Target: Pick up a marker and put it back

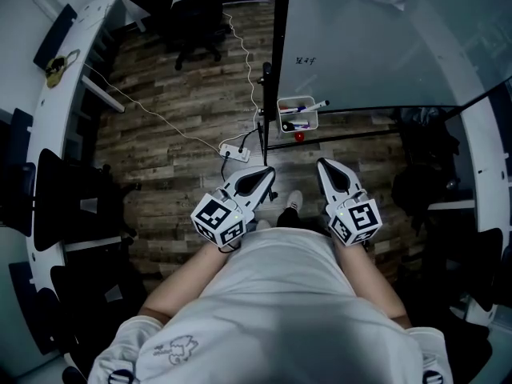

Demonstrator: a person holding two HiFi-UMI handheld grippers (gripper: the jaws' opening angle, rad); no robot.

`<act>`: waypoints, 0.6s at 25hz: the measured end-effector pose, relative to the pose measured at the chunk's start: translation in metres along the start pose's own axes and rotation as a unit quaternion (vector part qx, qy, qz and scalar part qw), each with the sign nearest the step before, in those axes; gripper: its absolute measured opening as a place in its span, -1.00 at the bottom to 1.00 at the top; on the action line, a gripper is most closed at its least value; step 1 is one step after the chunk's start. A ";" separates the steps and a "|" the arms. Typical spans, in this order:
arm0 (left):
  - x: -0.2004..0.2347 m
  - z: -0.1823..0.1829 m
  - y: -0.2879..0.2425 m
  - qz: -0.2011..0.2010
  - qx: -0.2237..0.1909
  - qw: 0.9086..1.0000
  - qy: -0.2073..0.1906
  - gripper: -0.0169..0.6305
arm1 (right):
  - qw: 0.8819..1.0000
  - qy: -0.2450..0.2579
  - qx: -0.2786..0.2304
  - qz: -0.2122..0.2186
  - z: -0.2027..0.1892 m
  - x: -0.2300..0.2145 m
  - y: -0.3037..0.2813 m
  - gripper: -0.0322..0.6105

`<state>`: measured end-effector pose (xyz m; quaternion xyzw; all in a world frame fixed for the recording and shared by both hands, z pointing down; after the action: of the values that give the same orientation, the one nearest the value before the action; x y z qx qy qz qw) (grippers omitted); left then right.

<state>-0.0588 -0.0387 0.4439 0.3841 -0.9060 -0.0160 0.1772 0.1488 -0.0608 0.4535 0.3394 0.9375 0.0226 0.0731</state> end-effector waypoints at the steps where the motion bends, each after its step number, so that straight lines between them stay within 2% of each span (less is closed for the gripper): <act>1: -0.005 -0.001 0.004 -0.005 0.002 1.000 0.001 -0.93 | 1.000 0.000 0.001 -0.001 -0.002 0.007 0.006 -0.86; 7: -0.033 -0.009 0.014 -0.023 0.008 1.000 0.002 -0.93 | 1.000 -0.001 0.000 0.007 -0.004 0.033 0.040 -0.86; 15: -0.068 -0.019 0.010 -0.024 0.006 1.000 0.002 -0.93 | 1.000 -0.002 -0.010 0.005 0.002 0.028 0.082 -0.86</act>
<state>-0.0157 0.0183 0.4422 0.4066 -0.8964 -0.0142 0.1760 0.1800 0.0203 0.4554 0.3434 0.9353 0.0318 0.0787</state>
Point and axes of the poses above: the fingertips, and each gripper's own axes: y backward along the fingers, x to its left, z out of its top, the point moved 7 cm from there along y, backward along the fingers, and after that the axes turned 13 degrees about -x, right-handed, at the moved point
